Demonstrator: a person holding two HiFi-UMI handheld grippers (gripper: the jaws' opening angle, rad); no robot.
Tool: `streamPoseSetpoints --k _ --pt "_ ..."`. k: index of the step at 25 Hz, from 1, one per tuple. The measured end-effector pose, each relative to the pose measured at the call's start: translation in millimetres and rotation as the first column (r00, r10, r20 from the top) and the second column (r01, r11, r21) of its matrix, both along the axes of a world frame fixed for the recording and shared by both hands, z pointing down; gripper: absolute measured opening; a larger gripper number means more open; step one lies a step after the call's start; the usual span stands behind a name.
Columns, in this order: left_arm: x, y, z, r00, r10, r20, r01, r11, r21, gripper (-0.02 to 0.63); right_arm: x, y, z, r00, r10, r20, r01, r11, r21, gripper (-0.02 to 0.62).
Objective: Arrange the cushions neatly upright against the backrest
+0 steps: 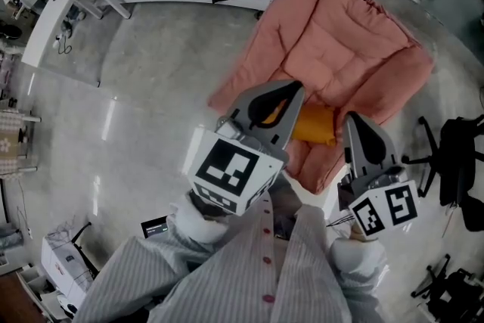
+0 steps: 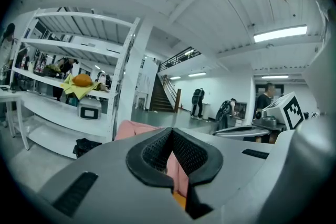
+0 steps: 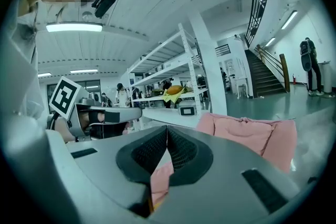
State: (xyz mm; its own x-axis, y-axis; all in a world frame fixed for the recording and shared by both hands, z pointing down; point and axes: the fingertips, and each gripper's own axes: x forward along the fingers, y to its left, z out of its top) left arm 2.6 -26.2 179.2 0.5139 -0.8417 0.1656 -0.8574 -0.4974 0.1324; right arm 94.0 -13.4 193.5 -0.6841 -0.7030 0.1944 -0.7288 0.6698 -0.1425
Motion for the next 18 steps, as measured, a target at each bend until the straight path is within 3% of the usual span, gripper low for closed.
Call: streamPoseSetpoints --k 7,18 --pt "-10 -34 8 1.000 0.012 0.015 -0.011 0.999 -0.036 0.011 4 -34 7 0.999 0.046 0.001 -0.046 0.998 -0.032 0.012" --pt "-19 -110 6 0.991 0.131 -0.005 -0.131 0.991 -0.028 0.011 -5 -96 13 0.983 0.185 -0.007 -0.185 0.982 -0.044 0.013"
